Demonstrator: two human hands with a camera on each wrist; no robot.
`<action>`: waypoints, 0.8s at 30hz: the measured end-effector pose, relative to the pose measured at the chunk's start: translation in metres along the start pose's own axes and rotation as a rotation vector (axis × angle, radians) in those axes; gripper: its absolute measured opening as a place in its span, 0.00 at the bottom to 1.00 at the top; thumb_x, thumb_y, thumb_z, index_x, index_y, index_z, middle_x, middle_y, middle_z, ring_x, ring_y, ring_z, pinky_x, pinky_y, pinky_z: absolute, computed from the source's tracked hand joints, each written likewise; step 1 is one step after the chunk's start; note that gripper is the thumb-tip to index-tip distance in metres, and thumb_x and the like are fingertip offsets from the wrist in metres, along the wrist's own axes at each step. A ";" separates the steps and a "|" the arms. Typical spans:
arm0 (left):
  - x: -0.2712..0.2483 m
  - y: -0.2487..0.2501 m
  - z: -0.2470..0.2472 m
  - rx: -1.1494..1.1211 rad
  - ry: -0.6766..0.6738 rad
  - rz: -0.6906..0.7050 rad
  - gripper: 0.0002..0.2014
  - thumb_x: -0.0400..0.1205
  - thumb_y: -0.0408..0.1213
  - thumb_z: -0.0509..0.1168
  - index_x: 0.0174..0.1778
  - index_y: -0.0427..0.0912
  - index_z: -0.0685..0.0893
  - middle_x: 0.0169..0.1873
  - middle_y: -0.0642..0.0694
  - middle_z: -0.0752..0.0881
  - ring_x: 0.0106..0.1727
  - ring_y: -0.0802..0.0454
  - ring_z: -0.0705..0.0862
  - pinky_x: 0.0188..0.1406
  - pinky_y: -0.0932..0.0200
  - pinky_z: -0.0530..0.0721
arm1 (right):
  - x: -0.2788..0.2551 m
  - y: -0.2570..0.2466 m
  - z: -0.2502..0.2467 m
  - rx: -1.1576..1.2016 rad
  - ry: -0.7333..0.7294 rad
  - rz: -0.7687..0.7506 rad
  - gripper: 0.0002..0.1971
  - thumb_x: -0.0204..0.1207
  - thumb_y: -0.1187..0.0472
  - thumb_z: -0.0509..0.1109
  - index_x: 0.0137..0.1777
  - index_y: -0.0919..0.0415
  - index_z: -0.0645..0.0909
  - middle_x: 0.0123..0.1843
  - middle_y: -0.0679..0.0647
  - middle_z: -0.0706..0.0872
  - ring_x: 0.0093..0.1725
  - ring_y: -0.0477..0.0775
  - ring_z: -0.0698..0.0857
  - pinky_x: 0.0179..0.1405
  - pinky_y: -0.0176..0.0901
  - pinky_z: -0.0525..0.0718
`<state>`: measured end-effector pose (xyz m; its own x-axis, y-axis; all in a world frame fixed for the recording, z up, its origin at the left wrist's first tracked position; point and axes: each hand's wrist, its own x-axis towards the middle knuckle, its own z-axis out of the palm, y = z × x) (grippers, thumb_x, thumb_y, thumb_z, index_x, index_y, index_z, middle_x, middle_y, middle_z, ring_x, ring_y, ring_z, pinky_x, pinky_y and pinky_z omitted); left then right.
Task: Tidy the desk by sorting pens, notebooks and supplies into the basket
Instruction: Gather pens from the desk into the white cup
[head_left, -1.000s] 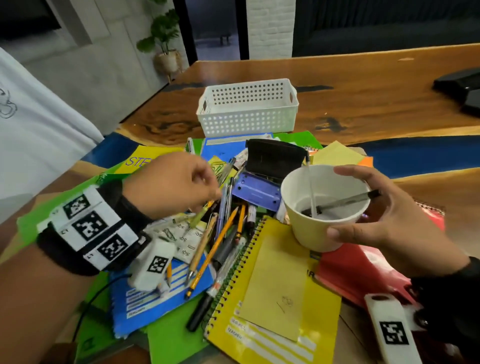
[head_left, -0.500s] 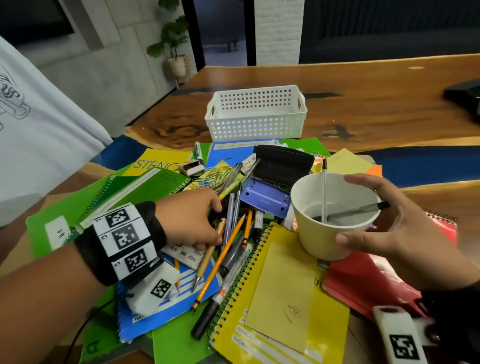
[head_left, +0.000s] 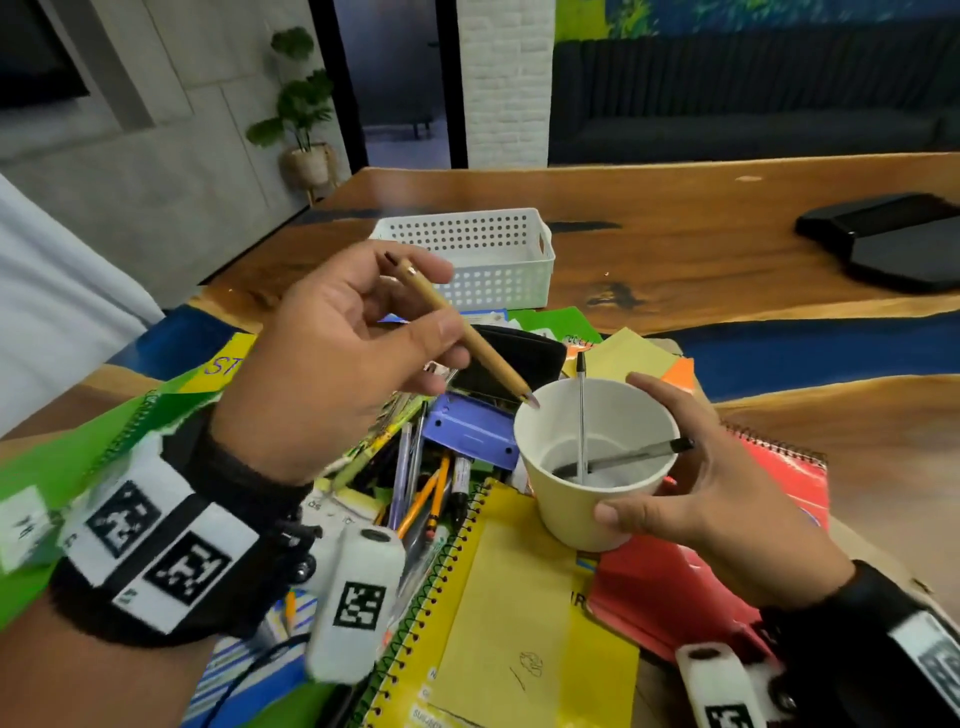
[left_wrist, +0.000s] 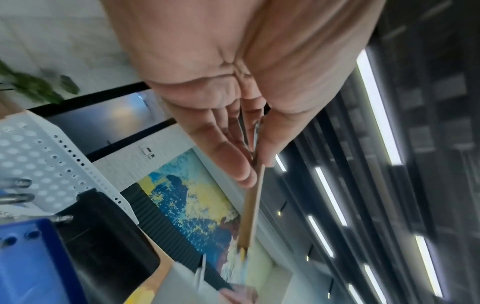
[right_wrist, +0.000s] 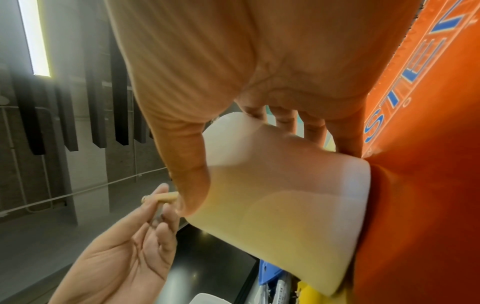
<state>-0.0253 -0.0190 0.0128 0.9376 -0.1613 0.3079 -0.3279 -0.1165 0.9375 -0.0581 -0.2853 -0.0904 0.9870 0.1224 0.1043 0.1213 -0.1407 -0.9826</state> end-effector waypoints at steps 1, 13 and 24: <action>-0.001 0.000 0.010 0.057 -0.056 0.001 0.15 0.79 0.29 0.72 0.60 0.44 0.83 0.43 0.41 0.90 0.43 0.45 0.93 0.36 0.54 0.91 | 0.000 0.000 0.000 0.004 -0.003 0.002 0.58 0.48 0.63 0.91 0.80 0.42 0.69 0.65 0.34 0.85 0.65 0.38 0.84 0.57 0.34 0.86; 0.005 -0.066 -0.034 0.614 -0.086 -0.450 0.06 0.83 0.35 0.70 0.44 0.37 0.86 0.34 0.38 0.91 0.29 0.49 0.90 0.27 0.54 0.86 | 0.000 -0.002 0.003 0.015 0.000 0.003 0.58 0.48 0.60 0.91 0.81 0.43 0.68 0.68 0.39 0.86 0.66 0.39 0.85 0.59 0.31 0.85; 0.013 -0.078 -0.030 0.673 -0.254 -0.661 0.12 0.83 0.38 0.70 0.40 0.32 0.85 0.29 0.38 0.90 0.27 0.45 0.87 0.21 0.60 0.80 | 0.001 0.002 0.001 0.029 -0.015 0.017 0.63 0.42 0.48 0.92 0.82 0.41 0.66 0.69 0.41 0.86 0.68 0.43 0.85 0.64 0.46 0.86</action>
<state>0.0162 0.0177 -0.0511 0.9293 -0.0600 -0.3645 0.1834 -0.7816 0.5962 -0.0566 -0.2845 -0.0927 0.9872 0.1352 0.0850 0.1008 -0.1149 -0.9883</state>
